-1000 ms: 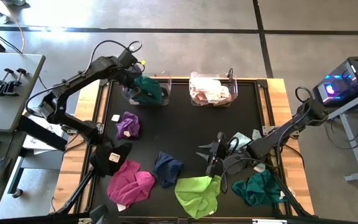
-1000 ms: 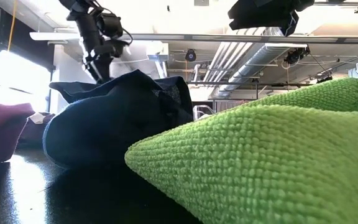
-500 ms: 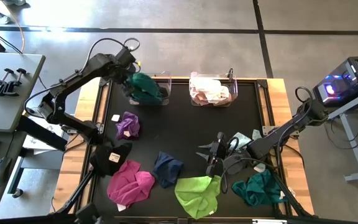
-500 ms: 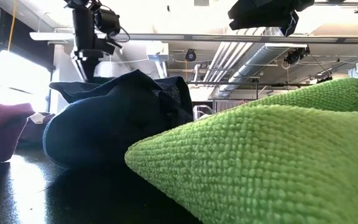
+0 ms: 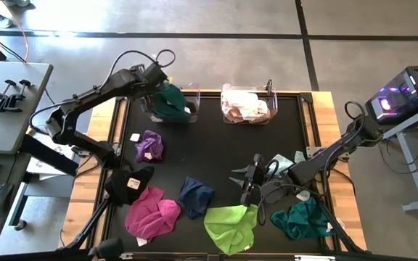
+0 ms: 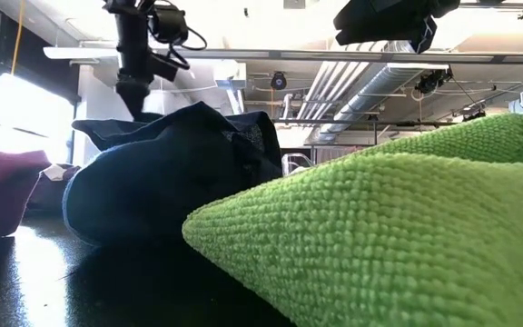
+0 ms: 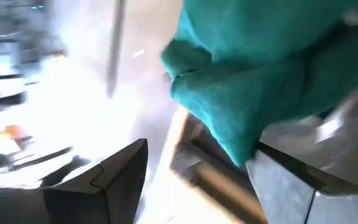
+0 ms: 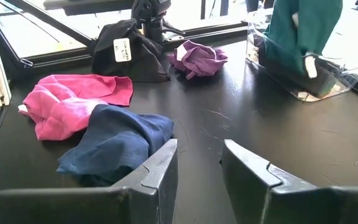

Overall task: Sort towels by color in basket
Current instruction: Put the top green microfiber towel into the left transparent bin

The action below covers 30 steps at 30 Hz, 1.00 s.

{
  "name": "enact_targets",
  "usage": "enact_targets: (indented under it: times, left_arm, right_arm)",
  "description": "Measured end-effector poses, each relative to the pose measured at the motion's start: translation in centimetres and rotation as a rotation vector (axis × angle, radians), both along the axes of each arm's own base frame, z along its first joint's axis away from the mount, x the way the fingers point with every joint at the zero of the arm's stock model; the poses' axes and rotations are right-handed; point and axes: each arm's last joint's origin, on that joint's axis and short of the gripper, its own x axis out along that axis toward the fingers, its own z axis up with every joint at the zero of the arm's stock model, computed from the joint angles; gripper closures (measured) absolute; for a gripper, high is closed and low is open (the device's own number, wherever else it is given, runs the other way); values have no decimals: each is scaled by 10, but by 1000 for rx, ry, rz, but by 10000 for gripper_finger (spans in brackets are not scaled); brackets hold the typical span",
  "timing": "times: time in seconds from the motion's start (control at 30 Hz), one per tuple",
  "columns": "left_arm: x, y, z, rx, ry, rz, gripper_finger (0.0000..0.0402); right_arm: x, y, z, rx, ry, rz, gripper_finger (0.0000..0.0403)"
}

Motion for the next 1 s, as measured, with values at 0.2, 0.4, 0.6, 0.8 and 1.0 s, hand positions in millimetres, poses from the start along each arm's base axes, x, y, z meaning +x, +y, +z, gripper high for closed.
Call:
enact_targets:
  times: [0.2,0.4,0.6,0.8,1.0]
  left_arm:
    - [3,-4,1,31,15,1,151]
    - [8,1,-1,-185,-313,-2,148]
    - [1,12,0,-233,-444,93,130]
    - [-15,11,17,-273,-385,181,131]
    - [-29,7,33,-316,-335,233,140]
  right_arm:
    - [0,0,0,1,0,0,286]
    - [0,0,0,1,0,0,286]
    - [0,0,0,1,0,0,286]
    - [0,-1,0,-3,5,-2,286]
    - [0,-1,-1,-3,6,-4,286]
